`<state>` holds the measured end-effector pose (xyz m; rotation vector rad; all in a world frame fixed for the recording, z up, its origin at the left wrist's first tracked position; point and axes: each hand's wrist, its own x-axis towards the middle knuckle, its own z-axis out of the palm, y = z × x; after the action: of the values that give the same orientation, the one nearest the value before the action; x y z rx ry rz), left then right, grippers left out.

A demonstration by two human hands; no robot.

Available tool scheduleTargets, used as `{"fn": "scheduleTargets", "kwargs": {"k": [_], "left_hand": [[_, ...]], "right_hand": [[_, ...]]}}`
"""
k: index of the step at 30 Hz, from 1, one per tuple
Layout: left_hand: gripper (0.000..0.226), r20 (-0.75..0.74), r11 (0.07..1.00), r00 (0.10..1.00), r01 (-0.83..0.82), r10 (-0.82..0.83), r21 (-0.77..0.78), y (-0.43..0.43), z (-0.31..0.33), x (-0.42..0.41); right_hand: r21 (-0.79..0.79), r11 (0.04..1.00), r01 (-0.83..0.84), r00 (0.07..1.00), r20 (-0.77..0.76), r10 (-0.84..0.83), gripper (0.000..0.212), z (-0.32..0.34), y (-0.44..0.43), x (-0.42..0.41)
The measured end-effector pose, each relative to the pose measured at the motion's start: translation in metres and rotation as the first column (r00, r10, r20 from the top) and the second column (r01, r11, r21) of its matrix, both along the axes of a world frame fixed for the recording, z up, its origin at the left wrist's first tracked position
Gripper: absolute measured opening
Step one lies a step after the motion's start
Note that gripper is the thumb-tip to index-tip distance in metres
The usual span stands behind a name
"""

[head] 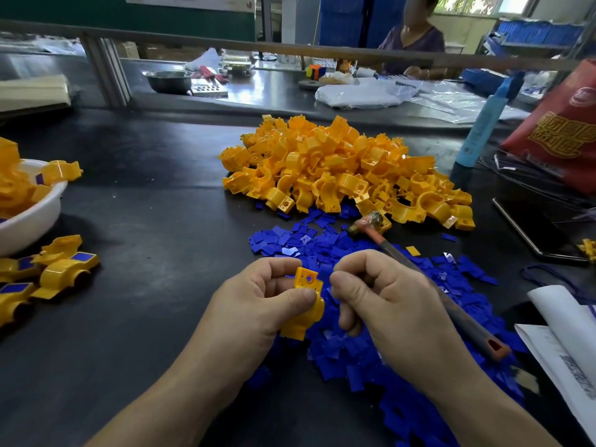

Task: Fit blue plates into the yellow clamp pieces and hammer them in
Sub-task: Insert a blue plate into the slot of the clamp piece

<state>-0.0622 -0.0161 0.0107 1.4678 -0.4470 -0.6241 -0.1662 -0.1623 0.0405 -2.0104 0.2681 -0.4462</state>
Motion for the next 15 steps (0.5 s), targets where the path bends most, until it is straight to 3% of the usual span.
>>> {"fn": "scheduleTargets", "kwargs": {"k": [4, 6, 10, 15], "left_hand": [[0.036, -0.042, 0.995, 0.998, 0.051, -0.055, -0.082, 0.0012, 0.0034, -0.0013], [0.031, -0.051, 0.993, 0.997, 0.054, -0.059, -0.103, 0.0013, 0.0052, -0.0038], [0.03, -0.053, 0.992, 0.997, 0.045, -0.052, -0.118, 0.0006, 0.0089, -0.0077], [0.024, -0.06, 0.992, 0.996, 0.054, -0.061, -0.118, 0.0014, 0.0097, -0.0077]], "right_hand": [[-0.208, 0.978, 0.005, 0.999, 0.043, 0.004, 0.005, -0.0009, 0.0083, 0.0015], [-0.239, 0.97, 0.042, 0.996, 0.083, -0.023, 0.004, -0.0015, 0.0087, 0.002], [-0.164, 0.982, 0.091, 0.991, 0.112, -0.073, 0.01, -0.005, 0.0096, 0.0023], [0.043, 0.999, -0.017, 0.998, 0.065, 0.014, 0.017, -0.003, 0.0107, 0.0029]]}}
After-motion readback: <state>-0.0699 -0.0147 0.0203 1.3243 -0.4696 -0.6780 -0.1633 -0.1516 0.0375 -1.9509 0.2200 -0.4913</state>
